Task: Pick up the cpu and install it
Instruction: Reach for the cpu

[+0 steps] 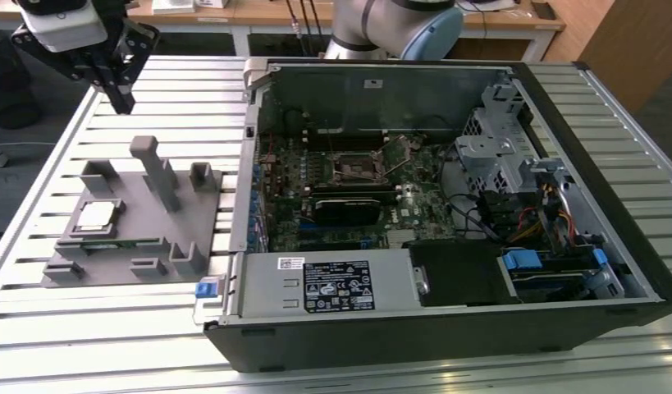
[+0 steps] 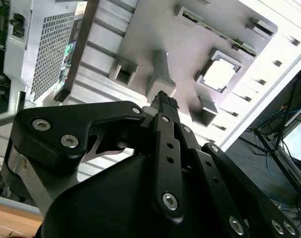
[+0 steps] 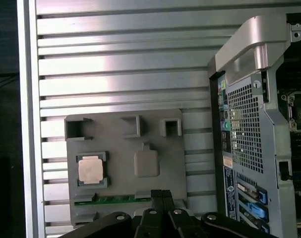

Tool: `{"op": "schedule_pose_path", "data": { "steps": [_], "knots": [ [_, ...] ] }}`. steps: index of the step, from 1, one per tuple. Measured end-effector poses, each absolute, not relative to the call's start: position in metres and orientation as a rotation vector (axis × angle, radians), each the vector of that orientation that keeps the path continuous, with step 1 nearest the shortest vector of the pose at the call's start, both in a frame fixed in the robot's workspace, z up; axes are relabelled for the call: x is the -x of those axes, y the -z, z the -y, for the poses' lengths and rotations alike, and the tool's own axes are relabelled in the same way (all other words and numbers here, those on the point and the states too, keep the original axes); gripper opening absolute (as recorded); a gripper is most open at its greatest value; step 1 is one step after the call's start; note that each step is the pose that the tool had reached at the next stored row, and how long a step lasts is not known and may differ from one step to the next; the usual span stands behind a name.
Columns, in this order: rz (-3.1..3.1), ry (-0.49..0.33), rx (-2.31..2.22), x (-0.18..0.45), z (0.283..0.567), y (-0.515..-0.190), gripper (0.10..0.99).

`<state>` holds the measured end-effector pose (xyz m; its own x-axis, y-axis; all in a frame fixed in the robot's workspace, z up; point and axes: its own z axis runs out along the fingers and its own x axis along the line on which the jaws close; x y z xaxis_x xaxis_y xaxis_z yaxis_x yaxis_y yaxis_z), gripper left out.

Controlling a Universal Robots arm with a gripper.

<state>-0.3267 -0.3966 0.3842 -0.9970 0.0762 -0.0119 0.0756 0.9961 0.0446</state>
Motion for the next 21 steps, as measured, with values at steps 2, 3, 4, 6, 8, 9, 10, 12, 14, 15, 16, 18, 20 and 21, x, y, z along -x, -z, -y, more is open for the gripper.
{"op": "schedule_pose_path", "data": {
  "steps": [2,3,4,6,8,9,10,12,14,15,16,18,20,21],
  "knots": [
    [-3.125,-0.070,-0.119,0.334,0.397,-0.384,0.106],
    [-3.125,-0.070,-0.119,0.338,0.397,-0.384,0.106],
    [-3.126,-0.070,-0.119,0.341,0.397,-0.384,0.106],
    [-3.126,-0.070,-0.119,0.348,0.397,-0.383,0.106],
    [-3.126,-0.070,-0.119,0.355,0.397,-0.383,0.106],
    [-3.126,-0.070,-0.119,0.359,0.397,-0.382,0.106],
    [-3.126,-0.070,-0.119,0.362,0.396,-0.382,0.106],
    [-3.126,-0.070,-0.119,0.370,0.396,-0.382,0.106],
    [-3.126,-0.070,-0.119,0.376,0.396,-0.381,0.106],
    [-3.126,-0.070,-0.119,0.379,0.396,-0.381,0.106],
    [-3.126,-0.070,-0.119,0.382,0.396,-0.381,0.106],
    [-3.126,-0.070,-0.119,0.388,0.396,-0.380,0.106],
    [-3.126,-0.070,-0.119,0.394,0.396,-0.380,0.106],
    [-3.126,-0.070,-0.119,0.397,0.396,-0.380,0.106]
  ]
}}
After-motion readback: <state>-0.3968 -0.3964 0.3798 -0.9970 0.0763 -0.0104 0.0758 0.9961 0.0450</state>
